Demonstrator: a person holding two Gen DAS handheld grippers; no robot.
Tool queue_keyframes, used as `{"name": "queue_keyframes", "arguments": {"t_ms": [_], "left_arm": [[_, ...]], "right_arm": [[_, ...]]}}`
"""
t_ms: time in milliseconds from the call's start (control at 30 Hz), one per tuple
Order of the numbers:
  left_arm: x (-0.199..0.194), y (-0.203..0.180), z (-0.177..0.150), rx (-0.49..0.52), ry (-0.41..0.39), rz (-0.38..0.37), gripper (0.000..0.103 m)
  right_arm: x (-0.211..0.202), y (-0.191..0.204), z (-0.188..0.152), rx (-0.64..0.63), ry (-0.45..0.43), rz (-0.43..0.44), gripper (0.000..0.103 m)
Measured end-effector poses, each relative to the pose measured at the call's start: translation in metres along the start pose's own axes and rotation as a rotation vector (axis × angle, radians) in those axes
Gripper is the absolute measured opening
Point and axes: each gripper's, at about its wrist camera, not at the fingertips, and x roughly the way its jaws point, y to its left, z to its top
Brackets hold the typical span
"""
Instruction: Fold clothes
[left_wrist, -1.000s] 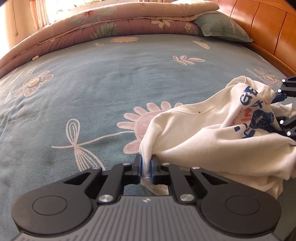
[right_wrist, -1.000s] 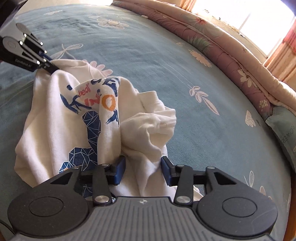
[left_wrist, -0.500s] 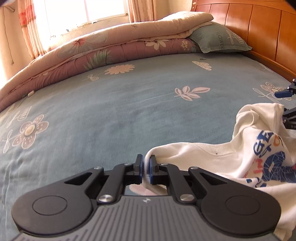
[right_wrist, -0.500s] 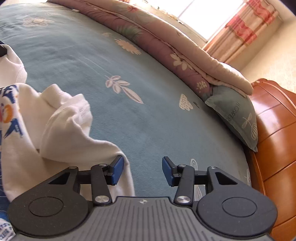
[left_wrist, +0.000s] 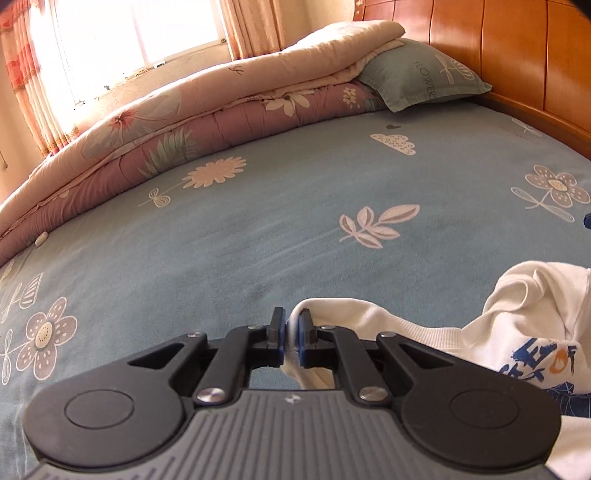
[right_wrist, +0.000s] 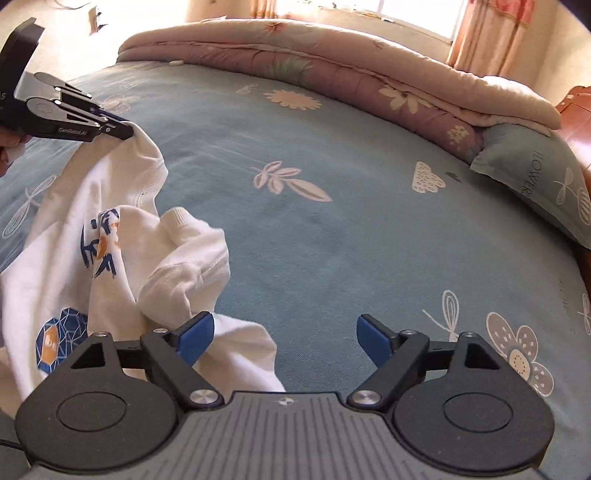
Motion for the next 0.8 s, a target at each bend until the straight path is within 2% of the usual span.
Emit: {"name": "queue_keyframes", "arguments": {"t_ms": [33, 133, 233, 300, 400, 467, 533, 600, 700, 800], "left_arm": [[0.001, -0.001, -0.005, 0.002, 0.009, 0.0, 0.005], [0.003, 0.003, -0.012, -0.009, 0.036, 0.003, 0.005], [0.002, 0.008, -0.015, -0.02, 0.044, -0.003, 0.005], [0.001, 0.011, -0.015, -0.025, 0.042, -0.004, 0.005], [0.0, 0.014, -0.017, -0.026, 0.041, -0.008, 0.005], [0.002, 0.012, -0.019, -0.017, 0.046, -0.014, 0.005], [0.005, 0.008, -0.02, -0.013, 0.048, -0.02, 0.005], [0.008, 0.004, -0.021, -0.012, 0.049, -0.024, 0.005], [0.009, 0.004, -0.02, -0.013, 0.052, -0.021, 0.005], [0.011, 0.008, -0.017, -0.008, 0.049, -0.006, 0.005]], "right_arm": [[0.003, 0.006, -0.001, -0.017, 0.017, 0.009, 0.089], [0.02, 0.018, 0.001, -0.051, 0.055, -0.067, 0.089], [0.032, 0.035, 0.004, -0.099, 0.105, 0.065, 0.091], [0.037, 0.054, 0.003, -0.2, 0.115, 0.038, 0.091], [0.026, 0.053, 0.003, -0.186, 0.091, -0.04, 0.094], [0.014, 0.044, 0.0, -0.128, 0.067, -0.026, 0.096], [0.008, 0.045, -0.001, -0.116, 0.042, 0.043, 0.1], [0.019, 0.058, 0.0, -0.159, 0.045, 0.016, 0.103], [0.046, 0.061, 0.006, -0.137, 0.036, -0.1, 0.103], [0.052, 0.037, 0.01, -0.021, -0.011, -0.267, 0.103]]}}
